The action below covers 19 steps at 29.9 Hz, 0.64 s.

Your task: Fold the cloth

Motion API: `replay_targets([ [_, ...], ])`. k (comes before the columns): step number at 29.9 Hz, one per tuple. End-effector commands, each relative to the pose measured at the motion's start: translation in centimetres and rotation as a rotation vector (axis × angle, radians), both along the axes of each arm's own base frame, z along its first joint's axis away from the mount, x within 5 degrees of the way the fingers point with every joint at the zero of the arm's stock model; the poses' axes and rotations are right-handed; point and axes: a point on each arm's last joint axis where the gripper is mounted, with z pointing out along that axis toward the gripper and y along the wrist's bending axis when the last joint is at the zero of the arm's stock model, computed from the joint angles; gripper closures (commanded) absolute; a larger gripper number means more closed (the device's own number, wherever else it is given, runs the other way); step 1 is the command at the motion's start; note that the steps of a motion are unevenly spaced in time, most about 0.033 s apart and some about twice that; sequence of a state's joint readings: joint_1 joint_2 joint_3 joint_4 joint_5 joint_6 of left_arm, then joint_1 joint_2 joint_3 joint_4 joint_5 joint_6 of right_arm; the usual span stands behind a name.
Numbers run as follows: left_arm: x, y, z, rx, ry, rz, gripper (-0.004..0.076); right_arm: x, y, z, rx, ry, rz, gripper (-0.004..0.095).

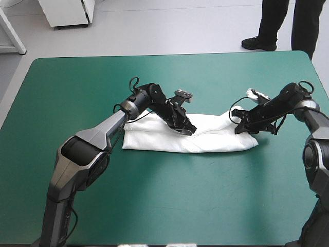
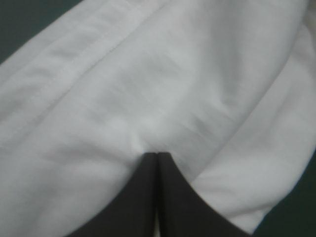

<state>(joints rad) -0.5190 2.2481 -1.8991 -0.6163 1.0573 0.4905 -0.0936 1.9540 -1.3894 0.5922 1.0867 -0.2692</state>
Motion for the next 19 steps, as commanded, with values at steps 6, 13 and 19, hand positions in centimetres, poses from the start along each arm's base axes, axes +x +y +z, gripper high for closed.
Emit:
replay_targets([
  [6,-0.2,0.5,3.0,-0.020,-0.064,0.009,0.0734,-1.1,0.9,7.3,0.024,-0.191,0.013,0.0923],
  [13,-0.4,0.3,3.0,-0.023,-0.046,0.008,0.0734,-2.0,1.4,13.5,0.081,-0.366,0.006,0.0923],
  [19,-0.6,-0.1,3.0,-0.024,-0.045,-0.001,0.0734,-2.5,1.9,16.0,0.127,-0.425,0.018,0.0923],
])
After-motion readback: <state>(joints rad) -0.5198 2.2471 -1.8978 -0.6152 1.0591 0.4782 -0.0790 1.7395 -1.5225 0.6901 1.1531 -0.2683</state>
